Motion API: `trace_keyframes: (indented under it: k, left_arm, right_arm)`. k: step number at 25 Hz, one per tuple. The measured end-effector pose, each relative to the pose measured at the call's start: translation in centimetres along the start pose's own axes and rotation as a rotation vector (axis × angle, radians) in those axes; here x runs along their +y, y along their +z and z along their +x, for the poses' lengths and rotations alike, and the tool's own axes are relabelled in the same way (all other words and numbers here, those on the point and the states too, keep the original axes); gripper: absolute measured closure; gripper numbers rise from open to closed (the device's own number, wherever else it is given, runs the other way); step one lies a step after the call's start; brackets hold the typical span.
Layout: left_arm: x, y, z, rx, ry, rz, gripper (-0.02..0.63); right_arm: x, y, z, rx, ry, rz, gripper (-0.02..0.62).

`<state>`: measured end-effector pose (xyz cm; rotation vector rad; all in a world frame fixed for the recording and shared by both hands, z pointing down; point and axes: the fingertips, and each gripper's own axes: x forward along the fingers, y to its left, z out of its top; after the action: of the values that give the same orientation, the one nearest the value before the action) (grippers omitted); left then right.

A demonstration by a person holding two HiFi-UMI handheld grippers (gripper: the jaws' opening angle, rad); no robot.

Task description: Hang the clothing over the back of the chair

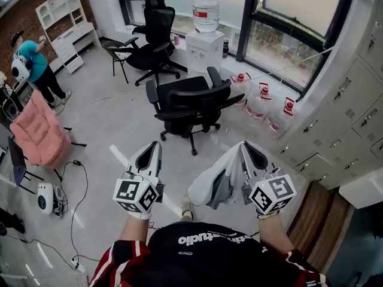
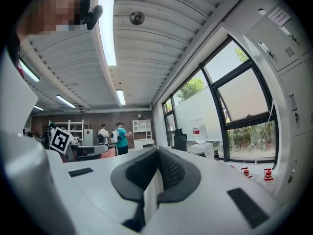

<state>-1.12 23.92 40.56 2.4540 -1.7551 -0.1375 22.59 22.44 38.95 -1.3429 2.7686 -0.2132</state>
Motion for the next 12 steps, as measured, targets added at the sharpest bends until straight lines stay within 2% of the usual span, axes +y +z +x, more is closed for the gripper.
trace_keyframes:
  k: [12]
  left_arm:
    - [10.4,3.8,8.7,0.015,-0.043,0.032,0.580]
  right_arm:
    - [-1.8,3.4,14.2,-0.007,-0.052,-0.004,0.580]
